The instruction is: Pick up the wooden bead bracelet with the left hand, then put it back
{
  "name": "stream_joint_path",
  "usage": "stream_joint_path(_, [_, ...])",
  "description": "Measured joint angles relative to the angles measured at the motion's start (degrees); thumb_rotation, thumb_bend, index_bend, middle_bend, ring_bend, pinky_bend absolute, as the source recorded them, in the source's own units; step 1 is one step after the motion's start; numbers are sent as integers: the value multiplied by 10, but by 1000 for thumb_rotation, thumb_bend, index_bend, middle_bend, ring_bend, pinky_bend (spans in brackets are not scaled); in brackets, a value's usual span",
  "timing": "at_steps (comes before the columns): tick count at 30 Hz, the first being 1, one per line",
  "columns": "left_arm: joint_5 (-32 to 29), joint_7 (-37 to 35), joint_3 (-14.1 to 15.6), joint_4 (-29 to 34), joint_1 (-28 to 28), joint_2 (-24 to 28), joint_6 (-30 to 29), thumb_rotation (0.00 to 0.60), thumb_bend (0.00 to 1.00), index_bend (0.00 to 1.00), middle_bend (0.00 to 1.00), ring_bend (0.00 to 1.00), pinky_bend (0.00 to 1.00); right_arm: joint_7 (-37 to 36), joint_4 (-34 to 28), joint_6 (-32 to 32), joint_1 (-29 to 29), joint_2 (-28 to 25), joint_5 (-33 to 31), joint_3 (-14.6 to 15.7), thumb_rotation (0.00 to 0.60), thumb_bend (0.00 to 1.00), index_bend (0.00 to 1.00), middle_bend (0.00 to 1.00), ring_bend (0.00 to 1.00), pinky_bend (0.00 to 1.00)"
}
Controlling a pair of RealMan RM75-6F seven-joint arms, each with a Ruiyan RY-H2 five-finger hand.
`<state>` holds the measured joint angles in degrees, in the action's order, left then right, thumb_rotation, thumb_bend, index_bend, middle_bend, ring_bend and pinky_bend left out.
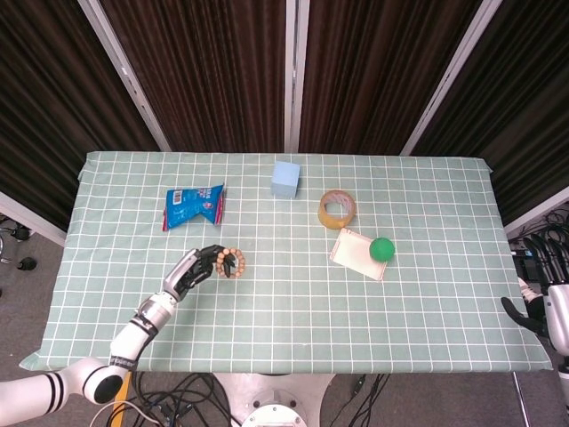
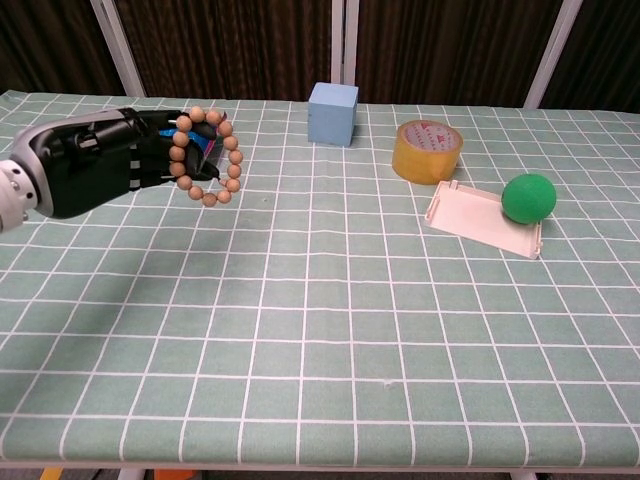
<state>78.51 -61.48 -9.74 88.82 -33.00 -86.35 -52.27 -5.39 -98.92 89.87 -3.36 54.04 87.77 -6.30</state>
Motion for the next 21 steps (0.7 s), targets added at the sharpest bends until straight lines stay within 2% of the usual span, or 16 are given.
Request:
stream_joint_path(3, [3,-6,-1,-2,-1,0,1,57,620,336,518,299,158,-1,2,-1,0,0,0,0,600,120,0,51,0,0])
stream_joint_path(5, [6,-8,0,-3,-1,1,1,27,560,336,518,299,158,-2,3,-1,0,1,-1,0,600,120,0,51,0,0])
stream_joint_path(8, [10,-5,1,-5,-3,2,2,19,491,336,518,299,158,-5,5,-2,-1,2,-2,0,600,120,0,51,0,0])
stream_joint_path(13, [15,15,4,-12,-5,2,0,20,303,337,518,299,159,-9,8,-4,-1,3,-2,0,600,120,0,51,0,0])
stream_joint_path(16, [16,43,5,-20,-5,-2,-8,20,267,341,518,299,160,-10,10,-6,-2,5,-2,1,600,120,0,51,0,0])
stream_joint_path(21, [19,131,8,-49,-5,-16,-31,26,262,370,518,288,160,-16,15,-11,-4,7,-2,3,600,119,0,51,0,0])
